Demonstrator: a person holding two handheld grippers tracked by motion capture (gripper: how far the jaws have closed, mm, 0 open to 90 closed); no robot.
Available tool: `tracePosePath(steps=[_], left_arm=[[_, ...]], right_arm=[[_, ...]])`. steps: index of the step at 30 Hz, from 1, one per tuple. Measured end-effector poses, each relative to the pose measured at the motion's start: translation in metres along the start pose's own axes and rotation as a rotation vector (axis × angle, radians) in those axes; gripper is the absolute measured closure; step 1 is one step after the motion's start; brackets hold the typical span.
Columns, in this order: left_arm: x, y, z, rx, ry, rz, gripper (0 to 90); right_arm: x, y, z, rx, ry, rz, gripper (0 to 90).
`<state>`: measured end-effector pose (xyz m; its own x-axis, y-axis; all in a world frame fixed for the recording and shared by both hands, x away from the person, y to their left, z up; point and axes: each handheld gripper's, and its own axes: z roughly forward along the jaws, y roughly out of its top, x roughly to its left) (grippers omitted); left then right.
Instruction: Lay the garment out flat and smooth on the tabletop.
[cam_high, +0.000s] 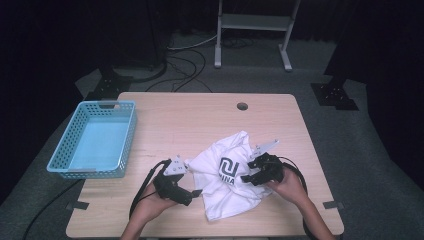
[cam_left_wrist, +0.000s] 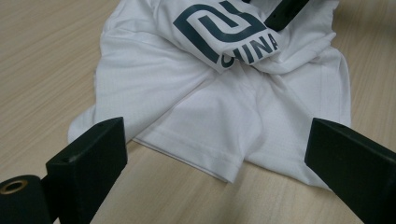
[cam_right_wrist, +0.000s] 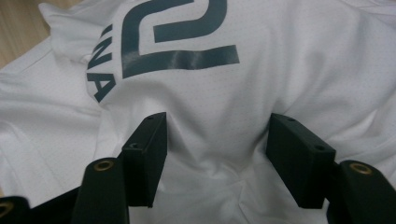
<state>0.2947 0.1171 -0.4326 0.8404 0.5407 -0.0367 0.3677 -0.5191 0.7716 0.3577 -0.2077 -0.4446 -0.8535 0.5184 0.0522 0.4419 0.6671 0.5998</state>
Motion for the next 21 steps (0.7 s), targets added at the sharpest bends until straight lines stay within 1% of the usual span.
tracePosePath(steps=[4,6,10,13,14,17,18,19,21], left_arm=[[0.001,-0.002,0.002,0.004,-0.005,-0.005,4.8],[0.001,-0.002,0.002,0.005,-0.008,0.001,4.8],[0.0,-0.001,0.001,0.0,0.003,0.01,4.8],[0.0,-0.002,0.001,0.001,0.003,0.01,4.8],[0.001,-0.001,0.001,0.003,0.002,0.015,4.9],[0.002,-0.001,0.001,-0.004,0.0,0.014,4.9],[0.002,0.0,0.0,-0.005,-0.003,0.014,5.5],[0.003,0.0,0.0,-0.005,-0.009,0.018,5.5],[0.002,-0.001,0.0,0.004,-0.015,0.029,5.5]], right_arm=[[-0.002,-0.002,0.005,-0.015,-0.003,0.01,49.2],[-0.002,-0.003,0.008,-0.008,0.002,0.015,54.8],[0.001,-0.005,0.011,-0.011,0.006,0.018,63.8],[0.002,-0.005,0.011,-0.013,0.007,0.026,65.9],[0.004,-0.005,0.011,-0.011,0.008,0.027,68.6],[0.008,-0.004,0.012,-0.011,0.01,0.029,69.9],[0.012,-0.002,0.014,-0.01,0.013,0.034,71.2],[0.012,-0.002,0.014,-0.01,0.013,0.034,71.2],[0.022,0.002,0.017,-0.008,0.02,0.035,72.8]])
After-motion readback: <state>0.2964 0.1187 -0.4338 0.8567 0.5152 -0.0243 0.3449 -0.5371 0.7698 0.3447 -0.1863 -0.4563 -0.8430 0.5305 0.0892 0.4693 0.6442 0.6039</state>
